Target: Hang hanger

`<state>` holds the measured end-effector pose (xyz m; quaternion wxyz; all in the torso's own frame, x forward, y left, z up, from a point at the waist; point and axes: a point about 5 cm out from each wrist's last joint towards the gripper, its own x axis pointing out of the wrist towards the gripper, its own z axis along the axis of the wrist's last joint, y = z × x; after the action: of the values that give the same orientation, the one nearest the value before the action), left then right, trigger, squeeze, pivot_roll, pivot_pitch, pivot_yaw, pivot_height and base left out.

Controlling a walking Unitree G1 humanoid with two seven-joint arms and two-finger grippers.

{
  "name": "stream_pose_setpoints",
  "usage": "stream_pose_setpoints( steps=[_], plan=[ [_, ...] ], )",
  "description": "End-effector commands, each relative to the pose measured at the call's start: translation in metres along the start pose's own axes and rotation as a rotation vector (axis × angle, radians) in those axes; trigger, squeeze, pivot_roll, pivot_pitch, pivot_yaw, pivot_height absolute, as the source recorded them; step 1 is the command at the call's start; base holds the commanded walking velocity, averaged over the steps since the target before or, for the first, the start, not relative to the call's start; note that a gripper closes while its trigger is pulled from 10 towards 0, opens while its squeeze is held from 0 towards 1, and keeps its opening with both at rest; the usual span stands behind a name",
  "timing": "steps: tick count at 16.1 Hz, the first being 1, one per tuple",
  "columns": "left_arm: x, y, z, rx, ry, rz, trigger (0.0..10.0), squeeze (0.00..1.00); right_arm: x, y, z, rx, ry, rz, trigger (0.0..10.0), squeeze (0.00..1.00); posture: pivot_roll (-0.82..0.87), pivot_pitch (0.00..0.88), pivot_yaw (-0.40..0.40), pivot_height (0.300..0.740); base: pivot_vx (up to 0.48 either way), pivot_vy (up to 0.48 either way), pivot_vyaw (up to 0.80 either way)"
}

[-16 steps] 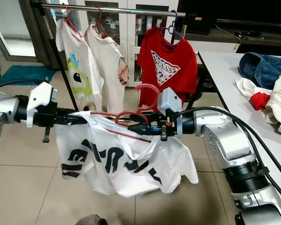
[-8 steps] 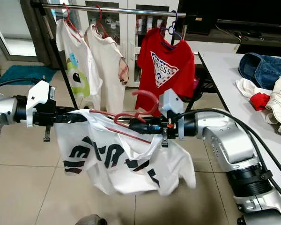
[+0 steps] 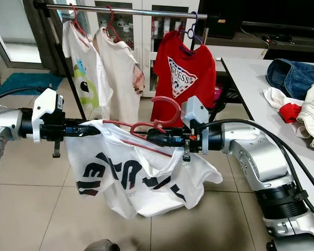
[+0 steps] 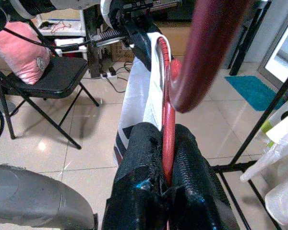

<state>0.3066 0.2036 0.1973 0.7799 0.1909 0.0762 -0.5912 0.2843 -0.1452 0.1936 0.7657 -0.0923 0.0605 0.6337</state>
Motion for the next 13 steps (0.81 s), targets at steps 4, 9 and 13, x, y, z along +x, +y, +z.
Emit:
stream_pose_setpoints(
  steps=[4,9,13],
  plan=[
    [0.005,-0.006,0.022,0.014,-0.109,-0.084,10.0,1.00,0.003,0.005,-0.004,-0.013,0.041,0.021,0.0,0.00,-0.04,0.000,-0.008,0.740,0.000,0.000,0.00],
    [0.016,-0.011,0.018,0.081,-0.035,-0.146,10.0,0.00,0.002,0.006,-0.005,-0.014,0.047,0.019,0.0,0.00,-0.04,0.000,0.005,0.740,0.000,0.000,0.00],
    [0.022,-0.010,0.020,0.096,-0.049,-0.151,10.0,0.00,0.002,0.008,-0.007,-0.016,0.049,0.009,0.0,0.00,-0.06,0.000,0.019,0.740,0.000,0.000,0.00]
  ],
)
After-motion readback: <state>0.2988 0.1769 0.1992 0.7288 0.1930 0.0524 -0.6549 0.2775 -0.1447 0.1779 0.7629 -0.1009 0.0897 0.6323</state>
